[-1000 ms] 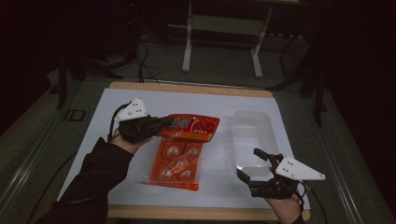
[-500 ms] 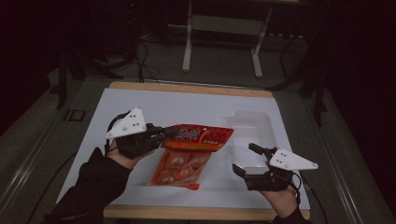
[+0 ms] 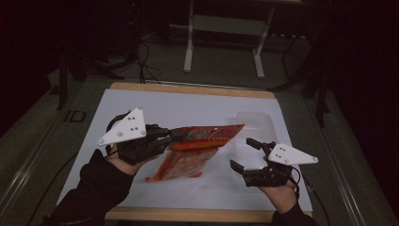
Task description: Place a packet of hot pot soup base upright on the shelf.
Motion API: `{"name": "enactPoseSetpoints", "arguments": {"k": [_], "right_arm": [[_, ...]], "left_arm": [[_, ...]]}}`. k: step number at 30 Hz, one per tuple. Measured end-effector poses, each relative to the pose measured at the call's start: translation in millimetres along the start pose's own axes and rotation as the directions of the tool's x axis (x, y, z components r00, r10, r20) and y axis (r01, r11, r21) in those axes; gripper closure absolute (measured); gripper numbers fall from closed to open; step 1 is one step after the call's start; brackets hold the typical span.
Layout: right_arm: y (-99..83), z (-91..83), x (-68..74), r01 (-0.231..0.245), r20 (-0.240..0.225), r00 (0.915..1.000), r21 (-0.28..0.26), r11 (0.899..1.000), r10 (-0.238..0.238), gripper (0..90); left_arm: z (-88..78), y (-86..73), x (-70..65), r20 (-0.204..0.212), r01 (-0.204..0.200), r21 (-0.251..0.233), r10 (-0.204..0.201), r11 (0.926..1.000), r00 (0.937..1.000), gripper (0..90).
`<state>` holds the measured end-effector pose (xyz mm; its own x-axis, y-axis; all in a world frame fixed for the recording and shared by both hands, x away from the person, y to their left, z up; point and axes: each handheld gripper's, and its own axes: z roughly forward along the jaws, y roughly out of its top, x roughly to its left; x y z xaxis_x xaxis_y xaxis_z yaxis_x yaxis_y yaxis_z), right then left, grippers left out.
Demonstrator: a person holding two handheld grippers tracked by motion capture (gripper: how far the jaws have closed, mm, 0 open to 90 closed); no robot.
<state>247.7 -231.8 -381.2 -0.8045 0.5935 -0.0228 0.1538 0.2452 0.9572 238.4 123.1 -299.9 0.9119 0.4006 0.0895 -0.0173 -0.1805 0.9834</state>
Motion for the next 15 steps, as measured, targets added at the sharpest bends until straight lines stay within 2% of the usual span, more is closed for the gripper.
{"name": "enactPoseSetpoints", "arguments": {"k": [2, 3, 4, 6, 7, 8, 9, 10, 11, 12, 13, 14, 15], "right_arm": [[0.9, 1.6, -1.2, -0.003, -0.001, 1.0000, -0.005, 1.000, 0.003, 13.3], [1.9, 3.3, -2.8, -0.010, -0.015, 0.9998, -0.007, 1.000, 0.010, 13.3], [3.7, 6.0, -3.9, -0.021, -0.028, 0.9994, -0.016, 1.000, 0.021, 16.3], [4.9, 6.7, -3.6, -0.035, -0.072, 0.9969, -0.036, 0.999, 0.032, 20.8], [5.3, 6.9, -2.6, -0.037, -0.092, 0.9952, -0.043, 0.998, 0.033, 24.4], [5.3, 6.9, -2.6, -0.037, -0.092, 0.9952, -0.043, 0.998, 0.033, 24.4], [5.0, 6.4, -1.8, -0.021, -0.152, 0.9883, -0.051, 0.998, 0.013, 37.8], [4.7, 6.2, 0.0, 0.001, -0.163, 0.9866, -0.047, 0.999, -0.009, 46.2], [4.2, 6.0, 1.4, 0.023, -0.176, 0.9839, -0.047, 0.999, -0.031, 48.8], [4.0, 5.7, 1.8, 0.026, -0.186, 0.9819, -0.045, 0.999, -0.034, 52.6], [4.0, 5.7, 1.8, 0.026, -0.186, 0.9819, -0.045, 0.999, -0.034, 52.6], [3.9, 5.3, 0.4, 0.015, -0.219, 0.9755, -0.041, 0.999, -0.023, 52.6], [3.9, 5.3, 0.4, 0.015, -0.219, 0.9755, -0.041, 0.999, -0.023, 59.9]], "left_arm": [[0.4, 0.7, -0.3, 0.011, 0.001, 0.000, -0.001, 1.0000, 0.9999, 90.0], [0.9, 0.6, -1.8, 0.011, 0.001, -0.008, -0.001, 1.0000, 0.9999, 90.0], [1.7, 1.0, -2.3, 0.035, 0.004, -0.008, -0.004, 1.0000, 0.9994, 90.0], [4.4, 0.3, -6.6, 0.054, 0.001, -0.008, -0.001, 1.0000, 0.9986, 90.0], [5.3, -0.4, -7.9, 0.049, -0.003, -0.012, 0.003, 0.9999, 0.9988, 90.0], [5.3, -0.4, -7.9, 0.049, -0.003, -0.012, 0.003, 0.9999, 0.9988, 90.0], [6.7, -1.0, -9.1, 0.069, 0.003, -0.014, -0.002, 0.9999, 0.9976, 90.0], [7.0, -1.5, -10.0, 0.064, 0.001, -0.019, 0.000, 0.9998, 0.9979, 90.0], [7.2, -1.3, -10.1, 0.079, 0.006, -0.018, -0.005, 0.9998, 0.9969, 90.0], [6.9, -1.4, -10.5, 0.076, 0.003, -0.020, -0.002, 0.9998, 0.9971, 90.0], [6.9, -1.4, -10.5, 0.076, 0.003, -0.020, -0.002, 0.9998, 0.9971, 90.0], [6.9, -1.4, -10.5, 0.076, 0.003, -0.020, -0.002, 0.9998, 0.9971, 90.0], [6.8, -1.1, -9.9, 0.085, 0.009, -0.019, -0.007, 0.9998, 0.9964, 90.0]]}}
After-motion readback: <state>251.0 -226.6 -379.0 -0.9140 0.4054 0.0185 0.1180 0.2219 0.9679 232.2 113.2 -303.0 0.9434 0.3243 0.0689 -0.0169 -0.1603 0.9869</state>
